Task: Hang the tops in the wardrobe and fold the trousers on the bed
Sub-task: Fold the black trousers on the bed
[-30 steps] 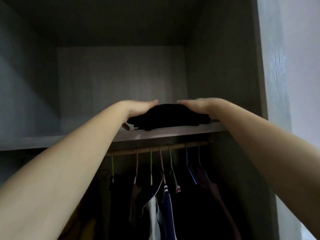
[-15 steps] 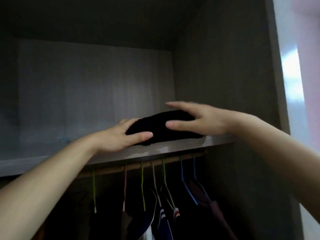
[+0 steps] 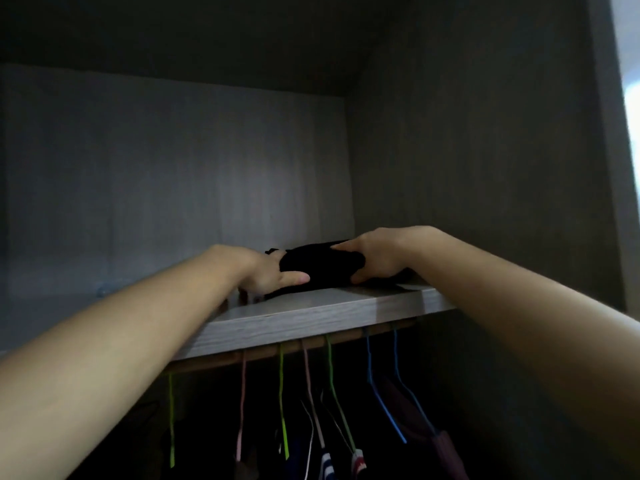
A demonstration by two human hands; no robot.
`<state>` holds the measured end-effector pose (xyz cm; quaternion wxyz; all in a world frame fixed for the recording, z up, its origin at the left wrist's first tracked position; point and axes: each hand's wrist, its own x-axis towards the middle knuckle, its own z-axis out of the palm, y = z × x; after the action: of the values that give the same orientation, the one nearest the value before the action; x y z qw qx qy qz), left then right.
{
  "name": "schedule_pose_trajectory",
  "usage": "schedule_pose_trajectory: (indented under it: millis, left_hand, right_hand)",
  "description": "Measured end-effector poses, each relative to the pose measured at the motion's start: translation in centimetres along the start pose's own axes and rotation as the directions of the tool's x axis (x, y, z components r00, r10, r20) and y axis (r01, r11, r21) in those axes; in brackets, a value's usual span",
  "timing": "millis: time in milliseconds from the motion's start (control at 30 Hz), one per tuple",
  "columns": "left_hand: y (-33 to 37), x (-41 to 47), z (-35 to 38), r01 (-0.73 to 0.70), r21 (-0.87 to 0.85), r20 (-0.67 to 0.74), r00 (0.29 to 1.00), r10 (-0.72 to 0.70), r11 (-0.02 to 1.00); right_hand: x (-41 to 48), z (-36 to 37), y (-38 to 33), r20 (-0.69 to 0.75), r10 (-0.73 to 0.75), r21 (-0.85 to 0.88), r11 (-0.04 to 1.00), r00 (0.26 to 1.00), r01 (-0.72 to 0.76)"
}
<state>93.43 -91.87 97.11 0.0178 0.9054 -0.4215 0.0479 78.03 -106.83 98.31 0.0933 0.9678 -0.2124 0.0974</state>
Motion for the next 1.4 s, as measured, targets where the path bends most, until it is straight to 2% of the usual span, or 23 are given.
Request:
schedule_pose_trajectory:
  millis: [100, 200, 400, 800, 867, 933, 1000, 1133, 1300, 1400]
  left_hand:
    - [0.4, 1.9, -0.6, 0.063, 0.054, 0.004, 0.998, -0.063, 0.997]
    - [0.0, 3.7, 0.0, 0.089, 0.067, -0.027, 0.996, -0.087, 0.994]
    - [-0.6, 4.2, 0.4, 0.091, 0.083, -0.05, 0.995, -0.087, 0.992]
    - [-1.5, 4.9, 0.7, 0.059, 0.026, -0.02, 0.998, -0.058, 0.998]
    - [-1.6, 4.9, 0.6, 0.039, 0.037, -0.077, 0.996, -0.036, 0.999]
    - [-1.6, 4.7, 0.2, 0.009, 0.078, -0.212, 0.977, 0.008, 0.997]
    - [-1.4, 4.0, -0.4, 0.009, 0.127, -0.394, 0.918, 0.042, 0.992]
    - [-1.2, 0.8, -1.6, 0.042, 0.127, -0.699, 0.713, 0.059, 0.991]
    - [-0.4, -5.0, -2.1, 0.03, 0.021, -0.85, 0.527, 0.002, 0.999]
    - [1.1, -9.6, -0.5, -0.047, 0.077, -0.931, 0.354, 0.089, 0.996]
  right_hand:
    - [3.0, 0.1, 0.0, 0.067, 0.042, -0.113, 0.993, 0.997, -0.034]
    - [6.1, 1.5, 0.2, 0.139, 0.085, -0.117, 0.991, 0.987, -0.069]
    - [9.4, 2.4, 1.3, 0.178, 0.126, -0.122, 0.987, 0.976, -0.105]
    - [10.2, 3.4, 2.1, 0.083, 0.081, 0.065, 0.994, 0.993, -0.086]
    - [9.8, 3.3, 2.1, 0.039, 0.061, 0.097, 0.993, 0.997, -0.065]
    - [9.0, 3.2, 2.2, -0.027, 0.039, 0.143, 0.989, 0.999, -0.035]
    - [7.9, 2.7, 2.2, -0.124, 0.04, 0.17, 0.985, 0.991, -0.019]
    - [4.1, 1.2, 2.3, -0.344, 0.062, 0.142, 0.99, 0.937, -0.013]
    - [-3.2, 0.5, 2.3, -0.576, 0.074, 0.053, 0.997, 0.814, -0.053]
    - [-8.5, 1.0, 1.5, -0.678, 0.051, -0.047, 0.993, 0.734, -0.112]
